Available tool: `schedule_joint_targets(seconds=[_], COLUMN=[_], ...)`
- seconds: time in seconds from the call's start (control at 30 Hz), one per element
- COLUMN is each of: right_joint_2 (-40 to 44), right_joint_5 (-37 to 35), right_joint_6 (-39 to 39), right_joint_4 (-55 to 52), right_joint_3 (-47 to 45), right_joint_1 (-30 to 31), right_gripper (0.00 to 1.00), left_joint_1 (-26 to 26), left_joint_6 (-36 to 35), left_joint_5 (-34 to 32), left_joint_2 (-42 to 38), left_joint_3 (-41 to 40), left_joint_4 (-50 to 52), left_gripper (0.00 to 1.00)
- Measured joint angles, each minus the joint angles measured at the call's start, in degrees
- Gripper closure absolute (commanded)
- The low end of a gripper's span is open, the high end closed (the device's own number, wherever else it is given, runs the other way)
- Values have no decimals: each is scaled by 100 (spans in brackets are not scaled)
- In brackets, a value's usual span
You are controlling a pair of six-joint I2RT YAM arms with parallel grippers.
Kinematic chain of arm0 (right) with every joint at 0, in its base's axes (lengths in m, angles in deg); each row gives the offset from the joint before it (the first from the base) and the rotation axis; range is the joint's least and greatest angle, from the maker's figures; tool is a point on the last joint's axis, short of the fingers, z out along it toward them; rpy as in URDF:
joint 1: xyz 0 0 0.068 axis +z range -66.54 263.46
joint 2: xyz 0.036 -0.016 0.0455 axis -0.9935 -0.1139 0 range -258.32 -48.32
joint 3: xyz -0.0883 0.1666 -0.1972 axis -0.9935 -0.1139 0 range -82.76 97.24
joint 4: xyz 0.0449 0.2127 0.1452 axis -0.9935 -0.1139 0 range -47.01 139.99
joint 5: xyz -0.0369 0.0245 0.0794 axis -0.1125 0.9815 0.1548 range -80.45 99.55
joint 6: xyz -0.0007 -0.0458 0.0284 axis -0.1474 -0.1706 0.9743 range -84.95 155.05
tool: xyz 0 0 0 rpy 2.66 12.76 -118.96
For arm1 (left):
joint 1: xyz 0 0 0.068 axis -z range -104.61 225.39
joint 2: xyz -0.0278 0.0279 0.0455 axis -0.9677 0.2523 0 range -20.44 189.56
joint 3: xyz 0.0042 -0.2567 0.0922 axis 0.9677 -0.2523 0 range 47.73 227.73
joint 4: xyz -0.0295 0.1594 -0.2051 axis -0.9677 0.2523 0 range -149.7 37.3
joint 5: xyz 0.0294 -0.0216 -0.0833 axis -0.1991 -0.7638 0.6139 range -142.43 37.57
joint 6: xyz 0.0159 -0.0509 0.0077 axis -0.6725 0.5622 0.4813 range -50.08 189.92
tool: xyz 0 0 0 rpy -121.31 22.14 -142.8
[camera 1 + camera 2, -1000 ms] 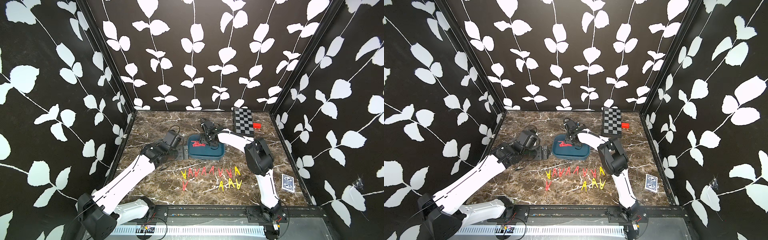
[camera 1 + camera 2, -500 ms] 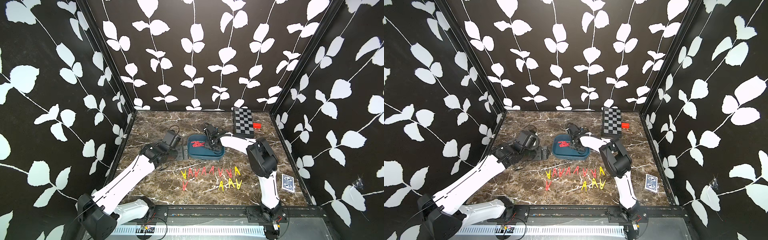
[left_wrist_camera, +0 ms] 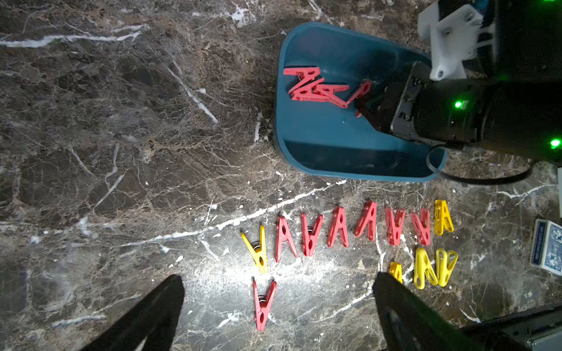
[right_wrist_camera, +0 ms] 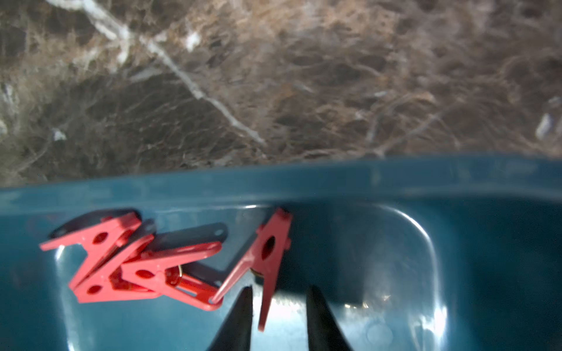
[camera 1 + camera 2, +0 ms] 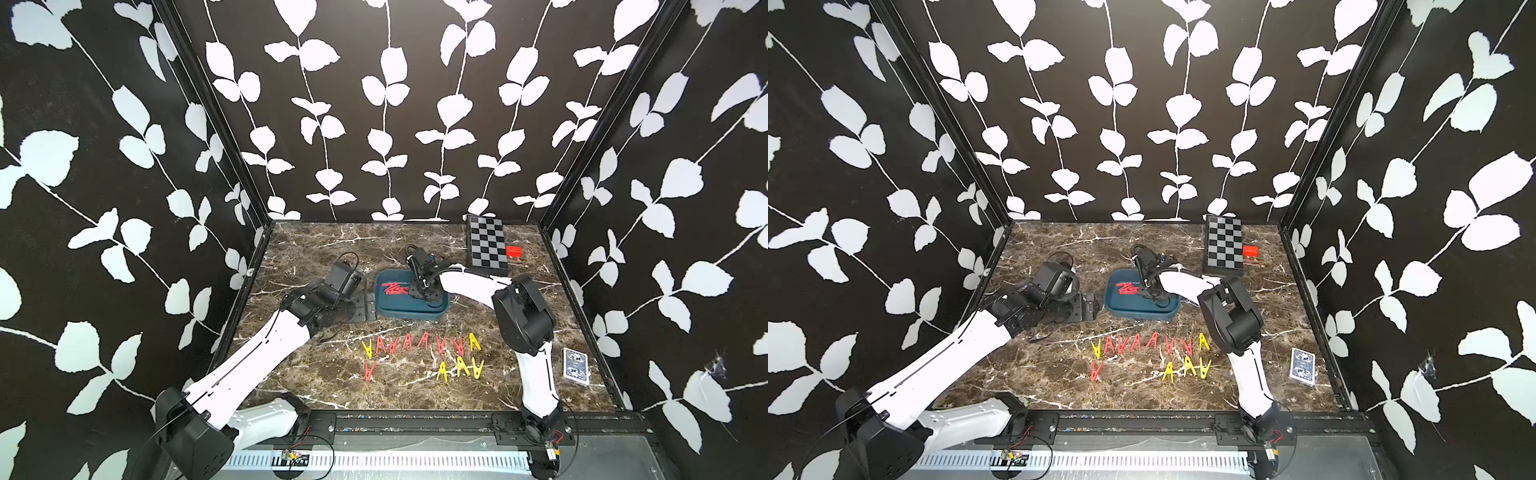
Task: Take the clothespins out of the storage box
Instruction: Pick up the clothespin from the storage box.
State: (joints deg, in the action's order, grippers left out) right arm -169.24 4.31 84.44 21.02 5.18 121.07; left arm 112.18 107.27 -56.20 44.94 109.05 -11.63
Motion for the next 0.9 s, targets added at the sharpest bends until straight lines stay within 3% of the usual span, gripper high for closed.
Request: schedule_joint_targets(seconds=[0.3,0.53,0.9], right_joint_2=[-13,345,1722], right_joint_5=[-24,-50,-352], right_joint_6=[-144,-208,-181], right_joint_4=[-46,-203,-481], right_joint_3=[0,-35,-459], right_joint_1=[0,15,345], right_gripper=[100,100,100], left_joint_1=[-22,-26,-26], left_joint_6=[2,2,2], left_joint_5=[-4,52,374], left_joint_2=[-188,-212,-551], left_joint_3=[-52,-122,-472], left_joint_4=[4,-52,-328], left_gripper=[1,1,1])
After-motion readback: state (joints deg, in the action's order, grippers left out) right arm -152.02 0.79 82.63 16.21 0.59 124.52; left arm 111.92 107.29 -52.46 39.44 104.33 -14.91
